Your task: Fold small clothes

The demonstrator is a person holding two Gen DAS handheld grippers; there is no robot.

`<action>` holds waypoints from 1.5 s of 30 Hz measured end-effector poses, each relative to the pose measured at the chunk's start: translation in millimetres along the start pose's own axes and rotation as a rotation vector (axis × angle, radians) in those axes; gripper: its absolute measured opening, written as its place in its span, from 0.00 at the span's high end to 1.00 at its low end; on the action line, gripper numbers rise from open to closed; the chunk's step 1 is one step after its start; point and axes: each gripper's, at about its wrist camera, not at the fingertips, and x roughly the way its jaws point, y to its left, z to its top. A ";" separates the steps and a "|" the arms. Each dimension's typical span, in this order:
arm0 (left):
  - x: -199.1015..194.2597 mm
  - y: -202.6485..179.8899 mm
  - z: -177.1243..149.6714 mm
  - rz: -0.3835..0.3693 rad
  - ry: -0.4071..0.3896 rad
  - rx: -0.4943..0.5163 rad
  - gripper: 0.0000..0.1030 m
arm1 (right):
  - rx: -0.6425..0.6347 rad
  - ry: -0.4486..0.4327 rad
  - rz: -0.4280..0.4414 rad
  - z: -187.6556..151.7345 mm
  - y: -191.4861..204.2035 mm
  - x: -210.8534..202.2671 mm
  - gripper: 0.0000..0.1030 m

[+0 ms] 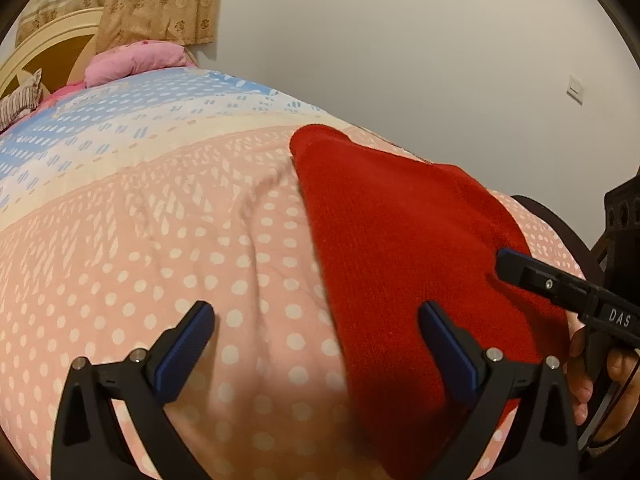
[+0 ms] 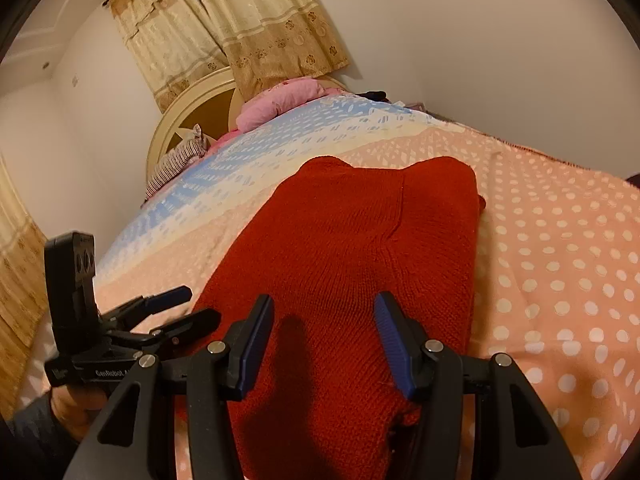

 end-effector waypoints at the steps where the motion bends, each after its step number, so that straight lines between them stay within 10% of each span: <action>1: -1.2 0.9 -0.2 -0.006 0.003 -0.013 0.00 | 0.011 -0.001 0.010 2.1 -2.2 -0.2 0.47; 22: -108.6 -34.6 -4.3 -0.046 -0.199 0.044 0.00 | -0.204 -0.215 -0.274 -7.9 69.9 -121.3 0.38; 45: -121.2 -43.4 -2.5 -0.048 -0.242 0.070 0.00 | -0.203 -0.255 -0.252 -7.1 76.1 -133.3 0.33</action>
